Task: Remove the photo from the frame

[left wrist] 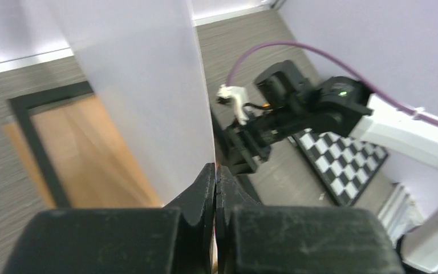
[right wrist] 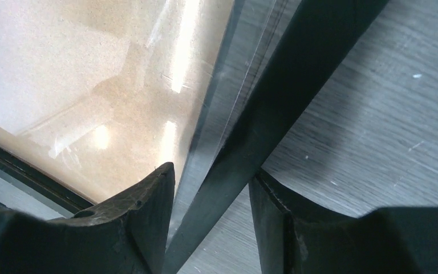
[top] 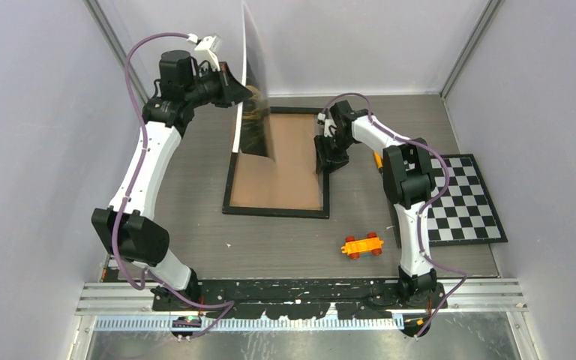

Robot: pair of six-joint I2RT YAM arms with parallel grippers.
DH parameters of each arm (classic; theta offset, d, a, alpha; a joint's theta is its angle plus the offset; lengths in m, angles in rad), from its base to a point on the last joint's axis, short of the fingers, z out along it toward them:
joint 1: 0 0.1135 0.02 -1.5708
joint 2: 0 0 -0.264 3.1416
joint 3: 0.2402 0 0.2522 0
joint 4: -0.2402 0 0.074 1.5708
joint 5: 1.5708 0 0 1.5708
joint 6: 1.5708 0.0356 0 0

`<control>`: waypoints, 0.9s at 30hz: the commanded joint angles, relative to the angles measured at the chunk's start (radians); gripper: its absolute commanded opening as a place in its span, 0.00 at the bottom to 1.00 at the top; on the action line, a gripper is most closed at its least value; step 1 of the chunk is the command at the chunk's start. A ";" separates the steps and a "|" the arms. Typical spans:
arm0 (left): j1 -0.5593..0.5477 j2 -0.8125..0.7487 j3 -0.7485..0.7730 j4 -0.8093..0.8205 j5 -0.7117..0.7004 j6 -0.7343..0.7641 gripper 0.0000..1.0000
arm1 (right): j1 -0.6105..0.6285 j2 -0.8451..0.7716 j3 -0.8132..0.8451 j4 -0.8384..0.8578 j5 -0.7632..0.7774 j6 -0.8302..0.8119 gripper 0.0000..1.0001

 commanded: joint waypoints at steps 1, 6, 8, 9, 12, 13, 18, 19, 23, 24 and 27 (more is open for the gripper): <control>0.006 0.021 0.039 0.121 0.105 -0.164 0.00 | -0.016 0.054 0.024 0.060 0.005 0.003 0.57; 0.060 0.051 -0.019 0.127 0.113 -0.244 0.00 | -0.066 0.017 0.008 0.077 -0.066 0.061 0.63; 0.099 0.077 -0.067 0.113 0.132 -0.272 0.00 | -0.081 -0.009 -0.005 0.082 -0.082 0.060 0.66; 0.117 0.091 -0.089 0.103 0.143 -0.275 0.00 | -0.093 -0.022 -0.011 0.084 -0.090 0.056 0.68; 0.143 0.133 -0.160 0.068 0.166 -0.212 0.00 | -0.116 -0.051 -0.037 0.094 -0.095 0.040 0.73; 0.145 0.149 -0.187 0.060 0.175 -0.190 0.00 | -0.122 -0.055 -0.040 0.091 -0.094 0.035 0.74; 0.150 0.235 -0.301 0.051 0.176 -0.172 0.00 | -0.151 -0.044 -0.029 0.061 -0.114 0.041 0.74; 0.151 0.255 -0.312 0.043 0.160 -0.167 0.00 | -0.151 -0.044 -0.029 0.058 -0.122 0.043 0.75; 0.164 0.328 -0.333 0.004 0.109 -0.209 0.00 | -0.151 -0.043 -0.044 0.051 -0.167 0.050 0.75; 0.166 0.336 -0.339 0.014 0.105 -0.215 0.00 | -0.150 -0.043 -0.048 0.048 -0.174 0.052 0.75; 0.166 0.346 -0.340 0.022 0.081 -0.198 0.00 | -0.151 -0.043 -0.062 0.045 -0.183 0.056 0.75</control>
